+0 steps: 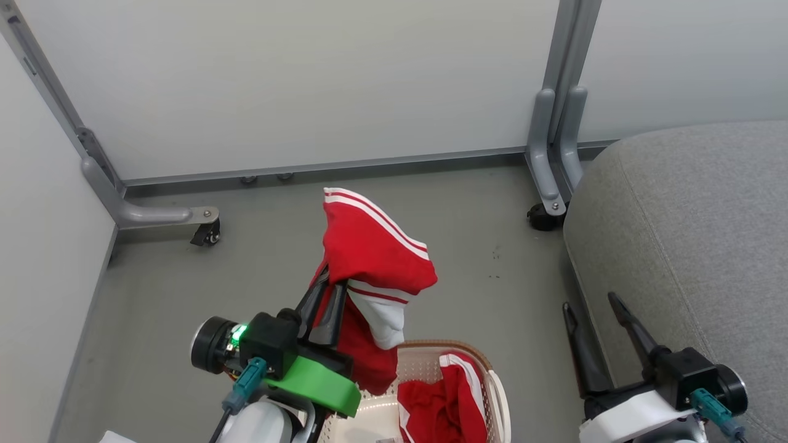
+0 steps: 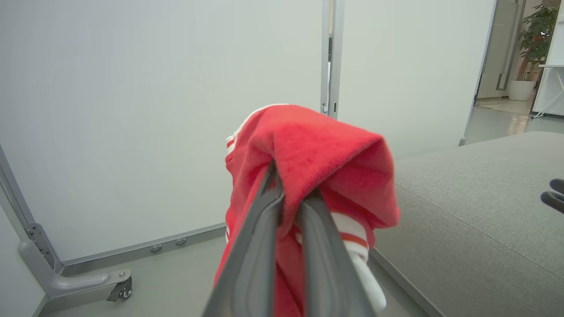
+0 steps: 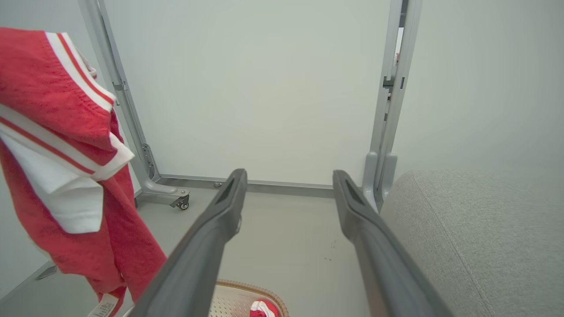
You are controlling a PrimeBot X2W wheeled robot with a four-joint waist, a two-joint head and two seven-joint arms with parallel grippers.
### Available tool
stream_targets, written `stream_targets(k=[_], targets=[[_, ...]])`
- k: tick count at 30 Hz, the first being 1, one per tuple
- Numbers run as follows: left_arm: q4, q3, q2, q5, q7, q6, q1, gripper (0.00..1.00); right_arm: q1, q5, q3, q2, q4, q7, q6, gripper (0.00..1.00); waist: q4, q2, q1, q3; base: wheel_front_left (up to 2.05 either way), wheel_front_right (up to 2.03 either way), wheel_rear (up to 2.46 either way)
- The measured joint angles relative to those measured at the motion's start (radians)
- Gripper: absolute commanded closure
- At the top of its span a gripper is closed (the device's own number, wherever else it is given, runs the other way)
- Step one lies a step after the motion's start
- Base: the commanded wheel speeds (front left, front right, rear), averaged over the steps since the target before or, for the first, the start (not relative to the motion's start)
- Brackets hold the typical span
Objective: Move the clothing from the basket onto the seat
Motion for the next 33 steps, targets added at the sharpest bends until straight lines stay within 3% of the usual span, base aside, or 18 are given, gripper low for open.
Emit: stream_targets(k=[6, 10, 18, 26, 33], targets=[[-0.004, -0.036, -0.004, 0.007, 0.0, -0.025, -0.022, 1.0, 0.003, 0.067, 0.118, -0.002, -0.007, 0.0, 0.0, 0.0, 0.003, 0.0, 0.0, -0.017, 0.0, 0.0, 0.0], [-0.011, -0.082, -0.006, 0.005, 0.0, -0.035, -0.047, 1.0, -0.016, 0.147, 0.229, -0.042, -0.006, 0.0, 0.0, 0.0, 0.007, 0.0, 0.0, -0.003, 0.0, 0.0, 0.0], [-0.037, -0.19, -0.008, -0.039, 0.0, -0.043, -0.088, 1.0, -0.062, 0.191, 0.315, -0.073, 0.018, 0.0, 0.0, 0.0, 0.015, 0.0, 0.0001, 0.024, 0.0, 0.0, 0.0], [-0.072, -0.26, -0.008, -0.061, 0.0, -0.032, -0.131, 1.0, -0.093, 0.227, 0.357, -0.084, 0.075, 0.0, 0.0, 0.0, 0.018, 0.0, 0.0001, 0.034, 0.0, 0.0, 0.0], [-0.097, -0.309, -0.008, -0.082, 0.0, -0.019, -0.155, 1.0, -0.122, 0.182, 0.337, -0.07, 0.138, 0.0, 0.0, 0.0, 0.017, 0.0, 0.0, 0.038, 0.0, 0.0, 0.0]])
